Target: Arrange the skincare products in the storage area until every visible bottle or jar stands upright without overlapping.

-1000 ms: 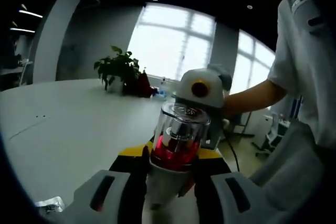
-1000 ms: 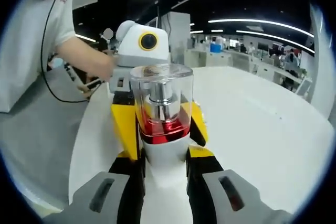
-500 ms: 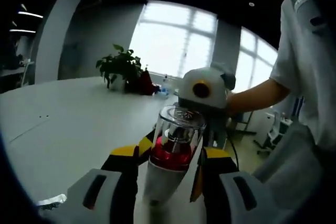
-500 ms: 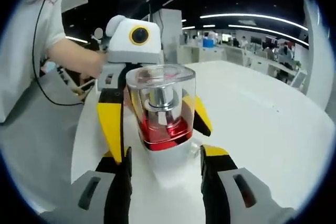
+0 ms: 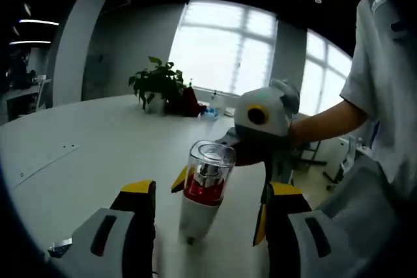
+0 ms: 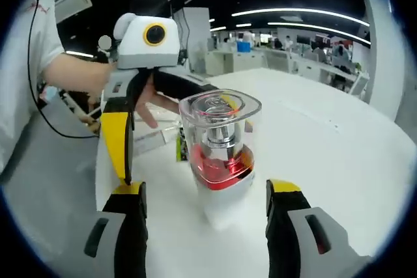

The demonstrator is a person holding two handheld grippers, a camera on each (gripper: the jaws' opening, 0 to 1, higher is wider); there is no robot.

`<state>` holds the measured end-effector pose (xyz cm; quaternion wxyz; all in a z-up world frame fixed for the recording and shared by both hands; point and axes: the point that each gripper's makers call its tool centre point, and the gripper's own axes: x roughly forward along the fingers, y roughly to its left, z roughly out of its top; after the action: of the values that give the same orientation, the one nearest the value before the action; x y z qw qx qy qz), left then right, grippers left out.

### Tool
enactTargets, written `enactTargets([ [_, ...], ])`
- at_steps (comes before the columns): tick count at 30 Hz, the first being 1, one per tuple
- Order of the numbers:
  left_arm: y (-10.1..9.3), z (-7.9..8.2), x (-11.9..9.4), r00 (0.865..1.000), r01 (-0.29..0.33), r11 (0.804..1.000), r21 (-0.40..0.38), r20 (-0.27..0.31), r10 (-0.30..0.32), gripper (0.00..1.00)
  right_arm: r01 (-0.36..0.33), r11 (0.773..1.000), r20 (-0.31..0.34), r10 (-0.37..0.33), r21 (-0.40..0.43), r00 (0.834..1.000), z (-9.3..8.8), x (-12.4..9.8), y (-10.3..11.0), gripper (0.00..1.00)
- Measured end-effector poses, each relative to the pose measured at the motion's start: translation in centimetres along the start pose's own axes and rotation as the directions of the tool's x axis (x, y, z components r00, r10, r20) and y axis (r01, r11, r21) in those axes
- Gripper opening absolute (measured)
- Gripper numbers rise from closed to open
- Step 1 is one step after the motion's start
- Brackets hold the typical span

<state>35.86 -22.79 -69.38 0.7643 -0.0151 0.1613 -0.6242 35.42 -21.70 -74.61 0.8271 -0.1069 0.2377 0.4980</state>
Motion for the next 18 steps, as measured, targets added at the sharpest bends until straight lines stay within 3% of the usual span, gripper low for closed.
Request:
enactTargets([
  [7, -0.6, -1.0, -1.5, 0.998, -0.063, 0.998, -0.027, -0.024, 0.062, 0.66, 0.064, 0.997, 0.016, -0.065, 0.051, 0.998, -0.5, -0.8, -0.2, 0.85],
  [15, -2.0, -2.5, -3.9, 0.991, -0.124, 0.991, -0.052, -0.053, 0.121, 0.73, 0.106, 0.987, -0.005, -0.106, 0.121, 0.994, -0.9, -2.0, 0.8, 0.94],
  [18, -2.1, -3.4, -5.2, 0.984, -0.166, 0.984, -0.068, -0.071, 0.161, 0.80, 0.105, 0.980, 0.007, -0.108, 0.168, 0.994, -0.5, -2.3, 1.7, 0.98],
])
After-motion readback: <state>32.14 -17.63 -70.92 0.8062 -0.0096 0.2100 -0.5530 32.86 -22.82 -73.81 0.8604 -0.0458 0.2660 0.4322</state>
